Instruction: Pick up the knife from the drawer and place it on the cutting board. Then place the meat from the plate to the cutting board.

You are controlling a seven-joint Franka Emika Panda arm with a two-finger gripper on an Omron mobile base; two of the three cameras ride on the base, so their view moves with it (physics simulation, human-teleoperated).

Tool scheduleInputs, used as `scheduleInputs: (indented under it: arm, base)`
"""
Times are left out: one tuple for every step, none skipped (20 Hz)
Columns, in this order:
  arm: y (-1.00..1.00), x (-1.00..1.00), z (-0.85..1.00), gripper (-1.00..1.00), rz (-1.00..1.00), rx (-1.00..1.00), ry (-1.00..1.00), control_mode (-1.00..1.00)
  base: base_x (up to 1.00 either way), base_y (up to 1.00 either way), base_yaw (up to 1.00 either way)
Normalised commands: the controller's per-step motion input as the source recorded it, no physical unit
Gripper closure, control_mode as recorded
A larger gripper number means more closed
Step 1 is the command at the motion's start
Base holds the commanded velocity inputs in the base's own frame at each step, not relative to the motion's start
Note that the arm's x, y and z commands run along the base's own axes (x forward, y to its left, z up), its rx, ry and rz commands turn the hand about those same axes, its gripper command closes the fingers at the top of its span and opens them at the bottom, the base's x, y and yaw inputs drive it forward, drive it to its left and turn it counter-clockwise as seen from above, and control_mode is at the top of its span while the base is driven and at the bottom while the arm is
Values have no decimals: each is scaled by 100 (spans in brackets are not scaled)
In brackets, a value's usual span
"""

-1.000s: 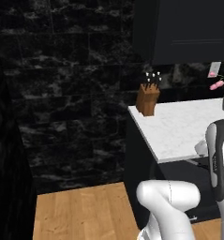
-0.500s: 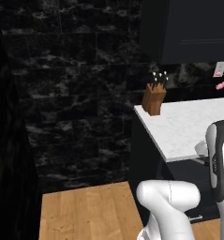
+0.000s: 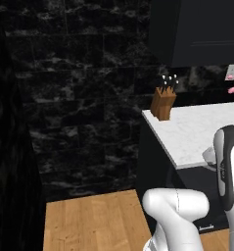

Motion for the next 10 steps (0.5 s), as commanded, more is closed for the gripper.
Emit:
scheduleInputs:
  arm:
    - [0,0,20,-100,0,0,2,-100]
    - [0,1,46,-100,0,0,7,-100]
    - [0,0,65,-100,1,-5,5,-100]
    - [0,31,19,-100,4,-9,0,-100]
    - [0,61,15,-100,8,-6,6,-100]
    - [-8,59,7,-100,12,-1,6,-100]
    - [-11,53,0,-100,18,0,5,-100]
    - [-21,43,0,-100,24,0,17,-100]
    - [-42,39,0,-100,29,0,20,-100]
    - [-26,15,2,-100,22,0,43,-100]
  base:
    - [0,0,0]
    - [0,0,0]
    - [0,0,0]
    - [0,0,0]
    - [0,0,0]
    - [0,0,0]
    - [0,0,0]
    - [0,0,0]
    - [0,0,0]
    - [0,0,0]
